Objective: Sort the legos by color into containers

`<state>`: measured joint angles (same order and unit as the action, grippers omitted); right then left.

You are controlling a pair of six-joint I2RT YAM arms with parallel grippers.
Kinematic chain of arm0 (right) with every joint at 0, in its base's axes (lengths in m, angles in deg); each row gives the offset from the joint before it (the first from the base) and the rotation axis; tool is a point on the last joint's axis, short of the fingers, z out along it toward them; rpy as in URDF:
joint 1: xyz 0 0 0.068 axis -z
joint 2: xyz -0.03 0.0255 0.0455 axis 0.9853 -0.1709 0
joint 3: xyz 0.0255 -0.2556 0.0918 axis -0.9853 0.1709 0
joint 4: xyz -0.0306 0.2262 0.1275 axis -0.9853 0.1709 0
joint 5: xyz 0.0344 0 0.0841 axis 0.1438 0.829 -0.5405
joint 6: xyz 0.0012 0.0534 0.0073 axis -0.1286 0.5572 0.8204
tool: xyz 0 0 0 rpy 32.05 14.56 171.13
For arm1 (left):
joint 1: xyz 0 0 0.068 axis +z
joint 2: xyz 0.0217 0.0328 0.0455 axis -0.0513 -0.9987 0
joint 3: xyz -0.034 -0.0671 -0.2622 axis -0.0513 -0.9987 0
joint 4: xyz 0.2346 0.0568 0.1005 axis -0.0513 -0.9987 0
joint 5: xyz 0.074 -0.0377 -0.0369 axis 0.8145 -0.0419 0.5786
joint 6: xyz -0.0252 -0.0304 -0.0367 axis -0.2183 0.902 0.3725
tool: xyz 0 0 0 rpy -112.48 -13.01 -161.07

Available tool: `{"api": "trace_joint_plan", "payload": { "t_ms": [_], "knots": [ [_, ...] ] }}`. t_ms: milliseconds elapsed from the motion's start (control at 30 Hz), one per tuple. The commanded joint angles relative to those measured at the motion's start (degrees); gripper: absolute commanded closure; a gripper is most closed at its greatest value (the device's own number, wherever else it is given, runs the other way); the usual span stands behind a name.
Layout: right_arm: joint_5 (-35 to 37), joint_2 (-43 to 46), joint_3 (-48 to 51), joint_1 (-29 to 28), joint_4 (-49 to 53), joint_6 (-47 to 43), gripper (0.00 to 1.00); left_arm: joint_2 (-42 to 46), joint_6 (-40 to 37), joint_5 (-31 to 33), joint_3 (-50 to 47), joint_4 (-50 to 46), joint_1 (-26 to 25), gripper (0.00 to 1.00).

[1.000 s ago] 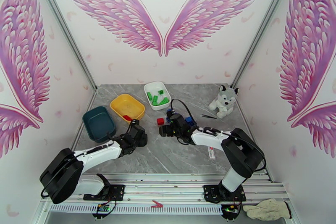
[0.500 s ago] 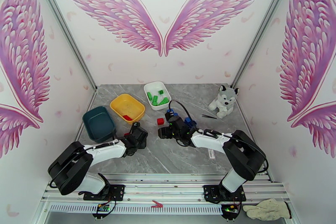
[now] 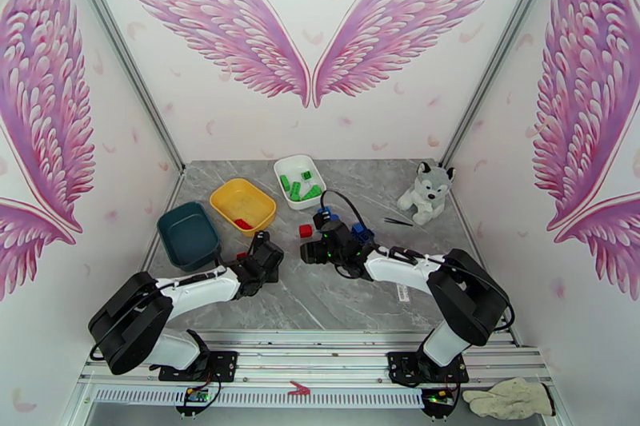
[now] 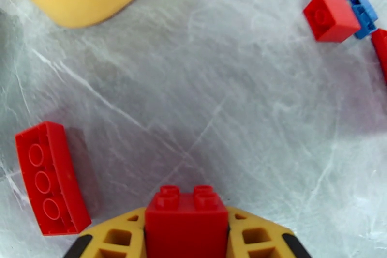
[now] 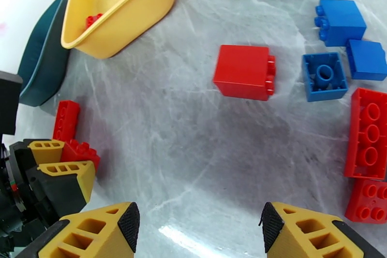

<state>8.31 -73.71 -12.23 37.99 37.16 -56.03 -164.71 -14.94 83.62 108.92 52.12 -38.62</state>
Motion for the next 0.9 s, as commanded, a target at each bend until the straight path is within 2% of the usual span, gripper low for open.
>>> {"api": "trace_joint_plan", "payload": {
  "t_ms": [0,200,367,600,867],
  "knots": [
    [-6.31,0.3,0.99,-0.54,-4.47,0.71,0.27,2.21,-1.38,-0.05,2.0,1.09,1.29,0.75],
    [-18.06,-2.63,2.14,-0.61,-14.81,5.0,0.27,2.42,-3.03,-4.84,2.27,7.02,6.73,0.76],
    [-22.6,-5.49,1.82,-0.63,-21.31,8.53,0.26,2.59,-3.97,-8.52,3.59,11.94,12.47,0.77],
    [-19.83,-4.34,1.9,-0.63,-18.43,7.15,0.26,0.41,-6.39,-8.46,10.19,13.93,18.34,0.76],
    [-13.93,-0.51,2.81,-0.63,-12.44,4.03,0.25,-11.13,-8.47,-8.05,20.24,14.63,23.57,0.74]
  ]
}}
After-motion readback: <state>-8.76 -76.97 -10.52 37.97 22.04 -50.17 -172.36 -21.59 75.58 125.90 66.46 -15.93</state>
